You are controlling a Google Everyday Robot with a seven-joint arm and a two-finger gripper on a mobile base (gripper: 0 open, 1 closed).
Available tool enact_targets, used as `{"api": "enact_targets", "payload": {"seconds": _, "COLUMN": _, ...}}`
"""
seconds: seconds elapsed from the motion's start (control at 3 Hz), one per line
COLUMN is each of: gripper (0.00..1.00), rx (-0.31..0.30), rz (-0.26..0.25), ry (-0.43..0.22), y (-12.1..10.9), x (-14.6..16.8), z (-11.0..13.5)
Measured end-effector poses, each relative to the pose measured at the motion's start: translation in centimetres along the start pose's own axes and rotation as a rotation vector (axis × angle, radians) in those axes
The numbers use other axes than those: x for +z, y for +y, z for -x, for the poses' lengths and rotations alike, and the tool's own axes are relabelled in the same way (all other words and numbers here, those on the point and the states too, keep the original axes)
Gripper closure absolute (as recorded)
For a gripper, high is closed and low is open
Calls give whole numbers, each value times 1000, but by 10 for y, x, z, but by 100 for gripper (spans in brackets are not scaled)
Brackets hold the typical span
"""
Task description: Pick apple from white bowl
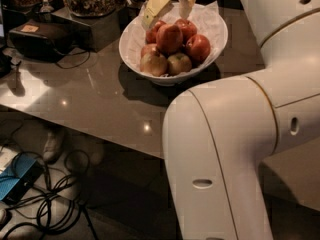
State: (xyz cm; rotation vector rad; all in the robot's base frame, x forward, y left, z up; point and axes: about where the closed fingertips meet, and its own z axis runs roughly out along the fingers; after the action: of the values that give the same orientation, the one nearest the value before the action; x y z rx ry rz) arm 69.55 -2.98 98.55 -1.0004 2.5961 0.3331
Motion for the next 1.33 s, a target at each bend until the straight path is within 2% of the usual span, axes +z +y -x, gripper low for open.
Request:
{"api": "enact_targets", "payload": {"seconds": 0.67, "gripper": 20, "rx": 8, "rz": -24, "ry": 19, "y": -4, "x": 8, "z": 3}}
{"api": "enact_targets", "payload": {"seconds": 1.33, "gripper": 24, "rx": 83, "rz": -56, "ry": 67, "y": -23, "x": 22, "z": -10}}
